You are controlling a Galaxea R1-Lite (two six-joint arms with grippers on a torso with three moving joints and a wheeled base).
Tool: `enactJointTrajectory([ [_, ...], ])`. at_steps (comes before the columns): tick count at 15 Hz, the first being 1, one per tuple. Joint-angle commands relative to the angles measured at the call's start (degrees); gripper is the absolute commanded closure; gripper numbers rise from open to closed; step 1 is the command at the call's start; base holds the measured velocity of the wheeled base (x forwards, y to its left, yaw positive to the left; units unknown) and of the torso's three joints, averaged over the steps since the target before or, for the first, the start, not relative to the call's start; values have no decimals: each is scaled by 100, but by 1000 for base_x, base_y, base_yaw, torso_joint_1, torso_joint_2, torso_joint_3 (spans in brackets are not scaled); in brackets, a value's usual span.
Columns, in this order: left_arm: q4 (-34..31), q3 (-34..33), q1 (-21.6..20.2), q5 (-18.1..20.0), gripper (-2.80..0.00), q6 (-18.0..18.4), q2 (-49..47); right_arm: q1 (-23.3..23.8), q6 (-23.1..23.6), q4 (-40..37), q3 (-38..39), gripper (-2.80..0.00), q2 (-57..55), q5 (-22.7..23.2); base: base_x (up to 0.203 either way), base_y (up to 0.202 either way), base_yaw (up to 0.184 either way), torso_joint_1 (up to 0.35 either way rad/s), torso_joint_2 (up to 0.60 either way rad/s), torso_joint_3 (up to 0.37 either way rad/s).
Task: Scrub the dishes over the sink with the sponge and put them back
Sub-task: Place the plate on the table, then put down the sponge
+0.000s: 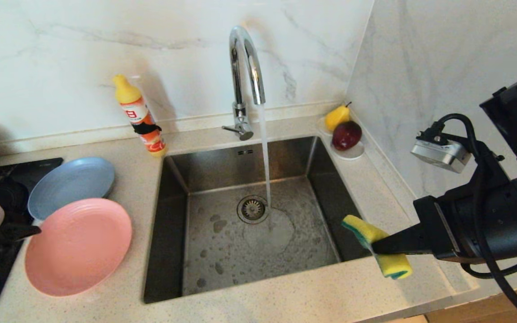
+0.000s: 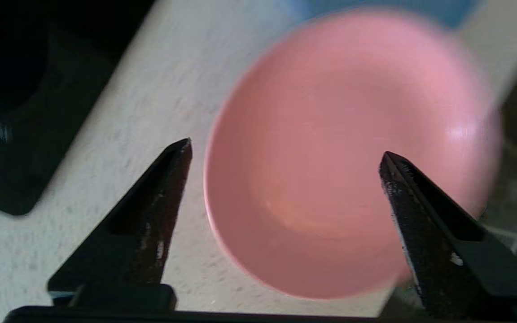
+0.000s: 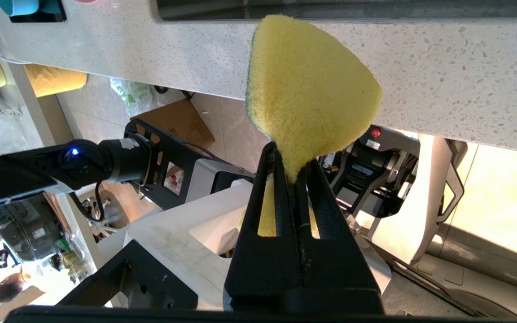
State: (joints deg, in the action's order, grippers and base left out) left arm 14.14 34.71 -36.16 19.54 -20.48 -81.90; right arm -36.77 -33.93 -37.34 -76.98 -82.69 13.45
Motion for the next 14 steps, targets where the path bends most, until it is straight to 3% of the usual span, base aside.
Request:
enactJointTrajectory([
  [1, -24, 263, 11, 31, -280, 6, 443, -6, -16, -19, -10, 0, 66, 9, 0, 0, 0, 0, 0, 0],
  [4, -328, 614, 103, 33, -280, 68, 548, -6, -18, -45, 8, 0, 116, 9, 0, 0, 0, 0, 0, 0],
  [5, -423, 691, 166, 33, 0, 101, 570, -6, -25, -45, 32, 0, 139, 9, 0, 0, 0, 0, 0, 0],
  [7, -356, 811, 375, 19, 0, 333, 574, -4, -20, -38, 34, 0, 172, -2, 0, 0, 0, 0, 0, 0],
  [10, 238, 1110, 793, -7, 0, 1462, 248, 3, -26, -45, 17, 0, 218, -17, 0, 0, 0, 0, 0, 0],
  [12, 1045, 1337, 1472, -389, 0, 2167, -126, 3, -18, -37, 17, 0, 209, -44, 0, 0, 0, 0, 0, 0],
  [14, 1876, 1528, 2329, -1073, 0, 2433, -464, 3, -18, -28, 23, 0, 165, -53, 0, 0, 0, 0, 0, 0],
])
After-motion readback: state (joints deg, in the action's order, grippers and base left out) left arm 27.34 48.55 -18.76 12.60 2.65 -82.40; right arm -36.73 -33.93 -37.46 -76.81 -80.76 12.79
